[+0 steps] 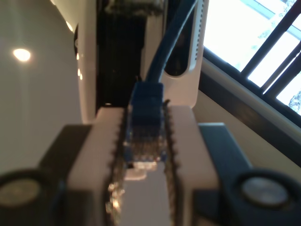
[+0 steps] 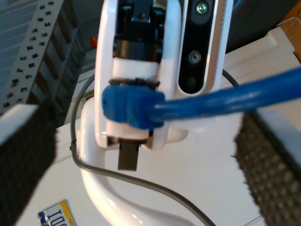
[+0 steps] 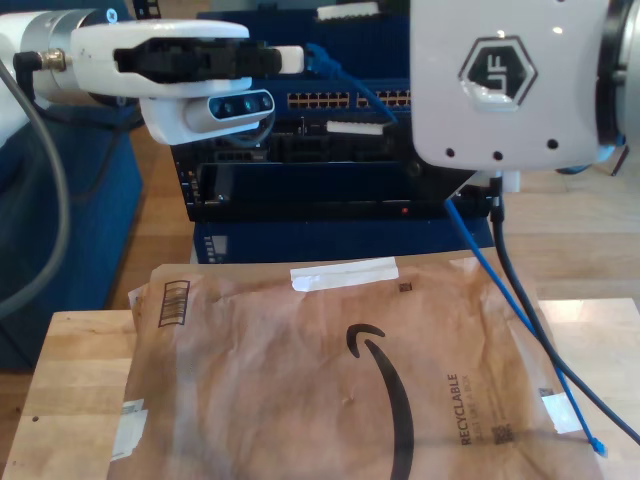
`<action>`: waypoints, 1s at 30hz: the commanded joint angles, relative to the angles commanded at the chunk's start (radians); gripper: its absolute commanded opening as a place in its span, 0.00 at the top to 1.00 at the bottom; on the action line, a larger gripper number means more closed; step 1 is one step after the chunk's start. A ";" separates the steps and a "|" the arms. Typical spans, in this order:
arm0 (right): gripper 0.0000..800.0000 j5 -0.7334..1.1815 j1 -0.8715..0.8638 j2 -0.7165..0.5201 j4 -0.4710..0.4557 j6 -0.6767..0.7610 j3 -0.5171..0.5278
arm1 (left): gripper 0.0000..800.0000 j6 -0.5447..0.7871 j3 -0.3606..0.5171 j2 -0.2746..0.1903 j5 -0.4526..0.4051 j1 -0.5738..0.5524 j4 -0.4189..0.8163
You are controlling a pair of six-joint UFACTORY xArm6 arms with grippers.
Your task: Grab the cable and plug it in
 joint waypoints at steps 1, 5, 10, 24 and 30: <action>0.37 -0.002 0.000 0.000 0.000 0.000 -0.002 | 1.00 0.000 0.000 0.000 0.002 0.000 0.000; 0.52 -0.020 0.005 0.002 0.000 0.002 -0.002 | 1.00 0.000 0.000 0.000 0.006 0.002 0.000; 0.58 -0.021 0.014 0.006 0.002 0.003 -0.003 | 1.00 0.000 0.002 0.000 0.012 0.000 0.000; 0.71 -0.021 0.015 0.008 0.002 0.012 -0.003 | 1.00 0.000 0.000 -0.002 0.017 0.002 -0.005; 0.72 -0.021 0.015 0.008 0.002 0.014 -0.005 | 1.00 0.000 0.000 -0.003 0.023 0.003 -0.025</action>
